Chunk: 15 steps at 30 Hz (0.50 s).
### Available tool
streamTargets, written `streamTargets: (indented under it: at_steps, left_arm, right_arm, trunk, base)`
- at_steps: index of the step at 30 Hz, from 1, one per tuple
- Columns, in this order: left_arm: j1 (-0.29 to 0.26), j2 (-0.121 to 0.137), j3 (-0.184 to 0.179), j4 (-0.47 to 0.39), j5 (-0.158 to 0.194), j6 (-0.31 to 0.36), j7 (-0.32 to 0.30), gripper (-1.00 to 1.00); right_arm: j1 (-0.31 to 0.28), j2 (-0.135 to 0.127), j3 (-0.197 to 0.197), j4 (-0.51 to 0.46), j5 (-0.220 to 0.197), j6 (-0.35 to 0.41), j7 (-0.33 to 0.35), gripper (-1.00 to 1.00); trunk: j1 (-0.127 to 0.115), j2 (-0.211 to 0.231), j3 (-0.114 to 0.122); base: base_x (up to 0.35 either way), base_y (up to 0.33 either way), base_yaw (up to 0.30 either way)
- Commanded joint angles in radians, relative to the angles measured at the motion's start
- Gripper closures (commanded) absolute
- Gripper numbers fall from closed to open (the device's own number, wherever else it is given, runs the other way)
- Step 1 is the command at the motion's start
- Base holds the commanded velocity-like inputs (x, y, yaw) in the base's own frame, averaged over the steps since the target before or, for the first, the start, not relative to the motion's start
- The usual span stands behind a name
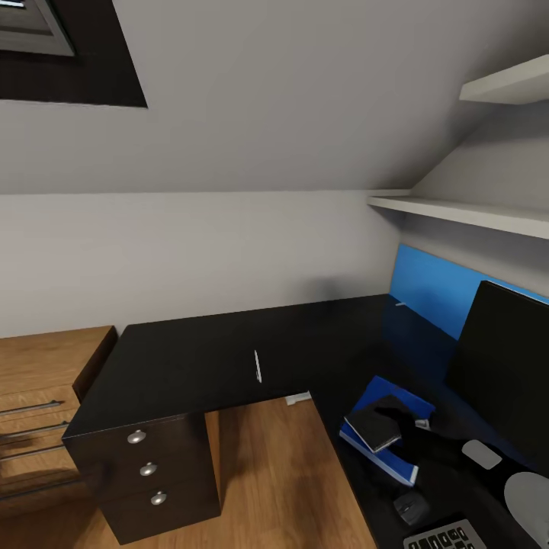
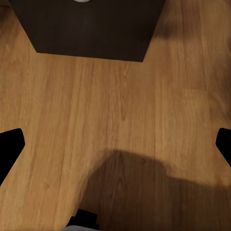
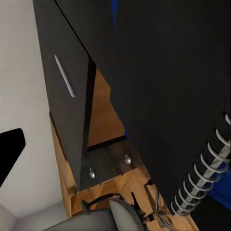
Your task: In the bedroom, organize the workspace by keeping the computer under the desk, ensuring the monitor is on the desk, placing the keyboard on the desk next to the monitor, placing the mouse on the desk next to the keyboard, moving the folder from the swivel chair onto the desk next to the mouse, stacking the notebook on top of the folder with the pen on top of the notebook, and positioning the swivel chair next to the desk.
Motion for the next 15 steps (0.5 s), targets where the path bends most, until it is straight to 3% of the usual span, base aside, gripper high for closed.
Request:
streamTargets:
  at_steps: [1, 12, 15]
  left_arm:
    - [0.000, 0.000, -0.007, -0.002, 0.004, -0.002, 0.008, -1.00]
    - [0.000, 0.000, -0.008, -0.002, 0.003, -0.002, 0.008, -1.00]
    - [0.000, 0.000, -0.008, -0.002, 0.003, -0.002, 0.008, -1.00]
  right_arm:
    - [0.000, -0.001, 0.017, 0.001, 0.007, -0.003, 0.005, -1.00]
    - [0.000, 0.000, 0.017, 0.001, 0.007, -0.004, 0.005, -1.00]
    - [0.000, 0.000, 0.017, 0.001, 0.007, -0.004, 0.005, -1.00]
  trunk:
    - [0.000, -0.001, -0.001]
    - [0.000, -0.001, -0.001]
    - [-0.011, 0.020, 0.008]
  base:
    - [0.000, 0.000, 0.000]
    - [0.000, 0.000, 0.000]
    - [0.000, 0.000, 0.000]
